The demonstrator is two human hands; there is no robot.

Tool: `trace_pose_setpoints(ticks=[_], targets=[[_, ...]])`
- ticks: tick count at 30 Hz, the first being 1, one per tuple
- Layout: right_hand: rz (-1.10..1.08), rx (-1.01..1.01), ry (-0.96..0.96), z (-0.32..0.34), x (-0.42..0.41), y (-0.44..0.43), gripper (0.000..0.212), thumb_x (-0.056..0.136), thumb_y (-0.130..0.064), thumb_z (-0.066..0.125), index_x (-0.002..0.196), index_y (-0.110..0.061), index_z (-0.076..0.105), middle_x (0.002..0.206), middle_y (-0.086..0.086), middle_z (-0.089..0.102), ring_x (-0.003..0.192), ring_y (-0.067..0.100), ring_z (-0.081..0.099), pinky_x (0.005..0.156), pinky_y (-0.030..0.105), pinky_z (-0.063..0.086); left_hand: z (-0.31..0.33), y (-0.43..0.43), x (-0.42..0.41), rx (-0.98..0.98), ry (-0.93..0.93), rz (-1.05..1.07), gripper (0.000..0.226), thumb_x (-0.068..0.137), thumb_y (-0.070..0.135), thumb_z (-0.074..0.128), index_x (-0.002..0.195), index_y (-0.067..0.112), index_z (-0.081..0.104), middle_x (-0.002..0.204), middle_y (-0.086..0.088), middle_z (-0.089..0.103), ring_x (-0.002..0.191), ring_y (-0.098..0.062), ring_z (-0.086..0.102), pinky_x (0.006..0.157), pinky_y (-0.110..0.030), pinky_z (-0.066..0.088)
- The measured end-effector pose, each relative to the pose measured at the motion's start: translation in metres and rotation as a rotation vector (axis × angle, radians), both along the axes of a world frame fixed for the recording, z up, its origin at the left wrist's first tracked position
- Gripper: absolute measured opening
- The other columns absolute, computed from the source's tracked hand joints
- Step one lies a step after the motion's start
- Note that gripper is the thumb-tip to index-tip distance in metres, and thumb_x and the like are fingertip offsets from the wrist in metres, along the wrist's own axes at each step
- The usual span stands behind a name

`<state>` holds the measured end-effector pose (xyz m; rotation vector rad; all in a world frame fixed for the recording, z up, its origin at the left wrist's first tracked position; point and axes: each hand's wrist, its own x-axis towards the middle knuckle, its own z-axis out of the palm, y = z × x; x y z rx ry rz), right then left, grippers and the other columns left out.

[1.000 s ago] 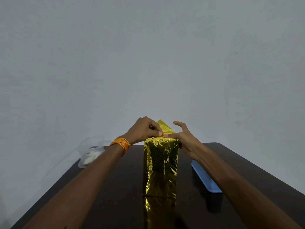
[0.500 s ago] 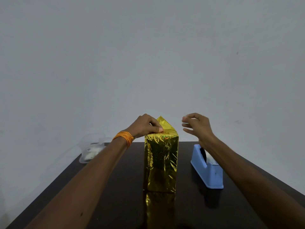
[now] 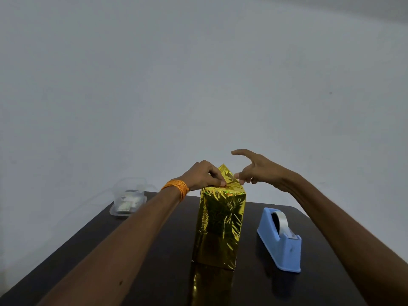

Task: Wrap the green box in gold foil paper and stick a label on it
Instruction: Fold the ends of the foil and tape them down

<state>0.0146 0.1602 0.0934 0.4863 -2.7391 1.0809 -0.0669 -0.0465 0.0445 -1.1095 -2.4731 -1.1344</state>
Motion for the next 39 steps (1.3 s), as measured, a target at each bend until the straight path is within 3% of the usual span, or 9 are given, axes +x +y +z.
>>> trace_pose_setpoints(ticks=[5,11,21,29,32,35,37,39], targets=[[0.036,0.086,-0.066,0.004,-0.010,-0.005,0.059,0.091,-0.020,0.071,0.141,-0.036,0.042,0.073,0.004,0.071,0.068,0.011,0.052,0.065,0.027,0.043,0.001,-0.001,0.004,0.007,-0.015,0.011,0.017,0.083,0.023,0.078,0.096,0.013,0.080,0.082,0.007,0.071,0.086,-0.009,0.062,0.078,-0.025,0.050],[0.087,0.131,-0.106,0.000,-0.020,-0.012,0.061,0.092,-0.017,0.069,0.142,-0.036,0.041,0.070,0.003,0.068,0.065,0.009,0.050,0.065,0.027,0.039,0.001,-0.003,0.004,0.005,-0.017,0.010,0.018,0.083,0.021,0.077,0.098,0.010,0.079,0.089,0.000,0.071,0.085,-0.009,0.060,0.072,-0.018,0.047],[0.068,0.185,-0.131,-0.004,-0.033,-0.011,0.065,0.088,-0.007,0.067,0.143,-0.032,0.042,0.072,0.005,0.068,0.069,0.011,0.054,0.061,0.027,0.038,0.001,-0.002,0.001,-0.013,0.000,0.014,0.017,0.085,0.020,0.075,0.099,0.010,0.078,0.086,0.003,0.069,0.080,-0.004,0.058,0.068,-0.015,0.042],[-0.012,0.350,-0.124,0.000,-0.042,-0.016,0.074,0.087,-0.017,0.074,0.149,-0.031,0.036,0.078,0.002,0.063,0.065,0.012,0.049,0.054,0.023,0.036,0.002,-0.001,-0.005,-0.043,0.003,0.011,0.014,0.084,0.020,0.076,0.096,0.014,0.079,0.083,0.010,0.070,0.085,-0.006,0.061,0.072,-0.018,0.045],[-0.111,0.417,-0.077,-0.003,-0.040,-0.010,0.081,0.085,-0.041,0.077,0.152,-0.032,0.033,0.074,-0.008,0.062,0.070,0.008,0.060,0.073,0.028,0.041,0.002,-0.002,-0.008,-0.036,-0.016,0.021,0.014,0.086,0.018,0.074,0.098,0.014,0.079,0.091,0.002,0.072,0.088,-0.009,0.060,0.074,-0.021,0.046],[-0.183,0.349,0.001,-0.018,-0.036,0.003,0.076,0.087,-0.049,0.070,0.151,-0.032,0.034,0.077,-0.016,0.048,0.073,0.005,0.059,0.077,0.029,0.040,0.003,0.000,-0.003,-0.026,-0.045,0.024,0.016,0.089,0.011,0.066,0.099,0.010,0.078,0.083,0.001,0.069,0.076,-0.007,0.057,0.065,-0.017,0.043],[-0.200,0.269,0.047,-0.035,-0.033,0.008,0.067,0.091,-0.050,0.065,0.150,-0.032,0.036,0.078,-0.013,0.053,0.072,0.006,0.059,0.072,0.026,0.041,0.005,0.003,0.003,0.014,-0.114,0.034,0.023,0.091,0.009,0.056,0.095,0.007,0.078,0.071,-0.001,0.062,0.063,-0.010,0.052,0.056,-0.017,0.040],[-0.214,0.151,0.062,-0.049,-0.033,0.010,0.057,0.097,-0.049,0.057,0.148,-0.033,0.038,0.084,-0.006,0.061,0.076,0.010,0.060,0.067,0.023,0.046,0.008,0.007,0.008,0.030,-0.146,0.052,0.025,0.093,0.021,0.057,0.089,0.007,0.078,0.070,-0.003,0.060,0.062,-0.012,0.051,0.053,-0.017,0.040]])
